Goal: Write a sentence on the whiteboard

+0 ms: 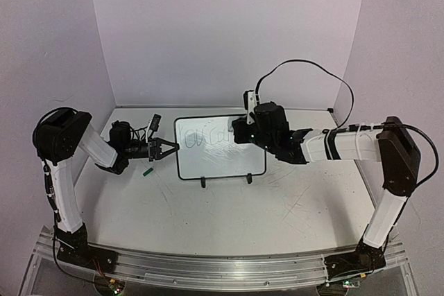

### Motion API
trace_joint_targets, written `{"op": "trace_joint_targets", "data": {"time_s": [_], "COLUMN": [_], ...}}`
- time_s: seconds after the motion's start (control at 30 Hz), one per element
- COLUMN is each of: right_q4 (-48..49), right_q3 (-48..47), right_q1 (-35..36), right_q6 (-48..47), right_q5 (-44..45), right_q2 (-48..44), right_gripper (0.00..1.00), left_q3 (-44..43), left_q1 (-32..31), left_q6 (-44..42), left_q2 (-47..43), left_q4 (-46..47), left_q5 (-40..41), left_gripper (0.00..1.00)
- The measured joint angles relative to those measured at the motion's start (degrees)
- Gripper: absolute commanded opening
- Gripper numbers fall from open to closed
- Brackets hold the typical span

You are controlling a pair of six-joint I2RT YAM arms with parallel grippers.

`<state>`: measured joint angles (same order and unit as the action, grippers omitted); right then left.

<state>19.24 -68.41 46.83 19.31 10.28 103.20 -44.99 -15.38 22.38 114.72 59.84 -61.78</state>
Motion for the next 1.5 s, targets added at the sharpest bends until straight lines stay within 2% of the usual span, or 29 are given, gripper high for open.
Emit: {"op": "trace_joint_targets", "data": {"time_s": [1.5], "right_q4": [0.9], "right_q3": [5.7], "right_q1": [-0.3], "right_q6": [2.0], "right_q5": [2.2], "right_q2": [-2.3], "right_gripper": [0.0], "left_q3": [0.0], "left_q1": [0.0], "left_q6": [0.0], "left_q2": [0.0], "left_q4": [-0.3], "left_q5": [0.0], "left_gripper": [0.0]}}
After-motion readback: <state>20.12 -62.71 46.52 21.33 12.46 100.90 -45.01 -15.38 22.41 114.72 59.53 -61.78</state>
